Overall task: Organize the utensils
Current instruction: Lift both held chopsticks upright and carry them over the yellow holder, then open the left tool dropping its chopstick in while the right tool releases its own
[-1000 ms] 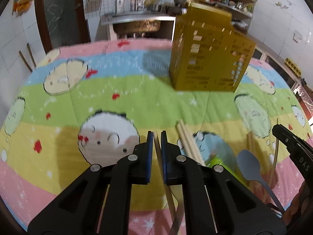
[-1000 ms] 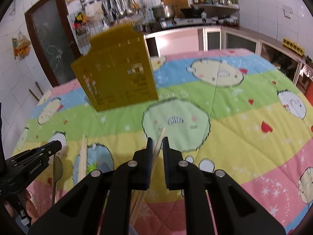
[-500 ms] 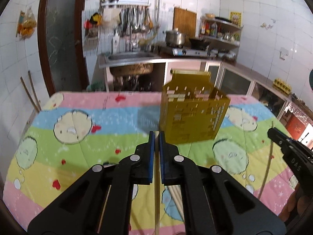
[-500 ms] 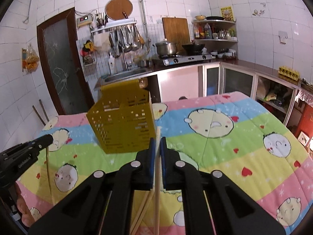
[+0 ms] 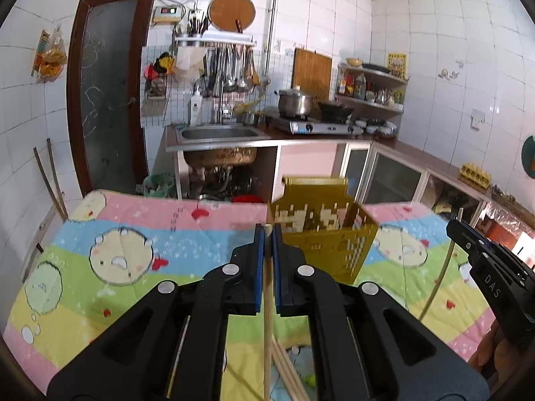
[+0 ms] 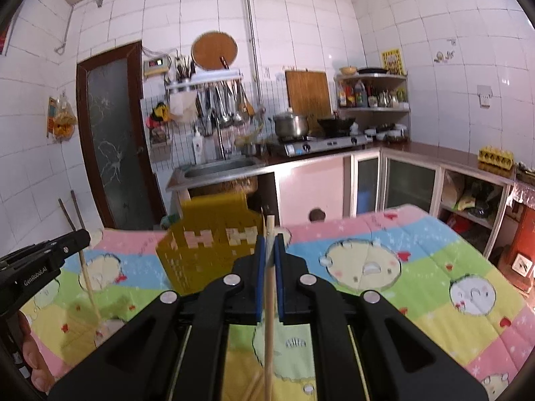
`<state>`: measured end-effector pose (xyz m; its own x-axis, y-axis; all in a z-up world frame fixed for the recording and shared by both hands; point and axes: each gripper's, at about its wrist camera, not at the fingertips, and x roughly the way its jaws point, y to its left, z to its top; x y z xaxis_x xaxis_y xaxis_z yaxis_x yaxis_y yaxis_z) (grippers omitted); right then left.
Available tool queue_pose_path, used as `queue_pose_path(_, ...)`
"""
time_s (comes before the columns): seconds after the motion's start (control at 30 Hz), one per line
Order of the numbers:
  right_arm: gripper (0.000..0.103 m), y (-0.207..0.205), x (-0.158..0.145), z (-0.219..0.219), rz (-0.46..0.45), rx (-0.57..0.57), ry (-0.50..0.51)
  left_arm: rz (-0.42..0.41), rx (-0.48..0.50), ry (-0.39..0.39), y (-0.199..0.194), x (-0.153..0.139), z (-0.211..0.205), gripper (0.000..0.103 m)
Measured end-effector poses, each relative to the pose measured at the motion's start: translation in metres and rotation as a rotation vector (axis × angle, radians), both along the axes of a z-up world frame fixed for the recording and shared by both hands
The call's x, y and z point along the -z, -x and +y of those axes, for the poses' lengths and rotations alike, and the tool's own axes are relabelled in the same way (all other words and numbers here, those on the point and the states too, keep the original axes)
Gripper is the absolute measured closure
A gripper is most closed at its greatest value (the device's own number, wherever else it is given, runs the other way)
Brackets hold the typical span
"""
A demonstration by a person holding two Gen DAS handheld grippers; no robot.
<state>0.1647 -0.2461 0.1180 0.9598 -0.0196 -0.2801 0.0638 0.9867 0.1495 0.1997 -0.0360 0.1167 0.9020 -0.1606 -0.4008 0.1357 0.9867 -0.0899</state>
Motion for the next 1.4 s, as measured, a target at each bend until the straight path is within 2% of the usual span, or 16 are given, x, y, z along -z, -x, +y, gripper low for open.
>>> queue_pose_path(0.17, 0.097, -0.014, -0.041, 0.003, -0.086, -0.016, 0.011, -0.076, 0.008, 0.021, -0.011, -0.036, -0.006, 0.100)
queue_pose_path(0.4, 0.097, -0.043, -0.107, 0.015, -0.220, -0.019, 0.049, -0.235, 0.015, 0.029, -0.031, -0.102, -0.026, 0.100)
queue_pose_path(0.57, 0.097, -0.068, -0.130, 0.020, -0.265, -0.012, 0.070, -0.276, -0.013, 0.037, -0.057, -0.119, -0.033, 0.100)
queue_pose_path(0.73, 0.097, -0.096, -0.124, 0.022, -0.267, 0.000, 0.078, -0.247, -0.039, 0.039, -0.093, -0.103, -0.040, 0.100)
queue_pose_path(0.83, 0.097, -0.111, -0.106, 0.019, -0.228, -0.014, 0.045, -0.199, -0.035, 0.034, -0.110, -0.081, -0.044, 0.099)
queue_pose_path(0.93, 0.097, -0.123, -0.084, 0.018, -0.197, -0.013, 0.058, -0.161, -0.036, 0.003, -0.120, -0.057, -0.049, 0.100)
queue_pose_path(1.13, 0.097, -0.139, -0.047, 0.014, -0.121, -0.017, 0.064, -0.062, -0.040, 0.000, -0.135, -0.021, -0.042, 0.100)
queue_pose_path(1.3, 0.097, -0.149, -0.031, 0.008, -0.061, -0.012, 0.058, -0.018, -0.038, 0.005, -0.141, -0.009, -0.035, 0.099)
queue_pose_path(1.4, 0.097, -0.157, -0.024, 0.007, -0.024, -0.007, 0.069, -0.025, -0.039, -0.012, -0.137, -0.006, -0.033, 0.099)
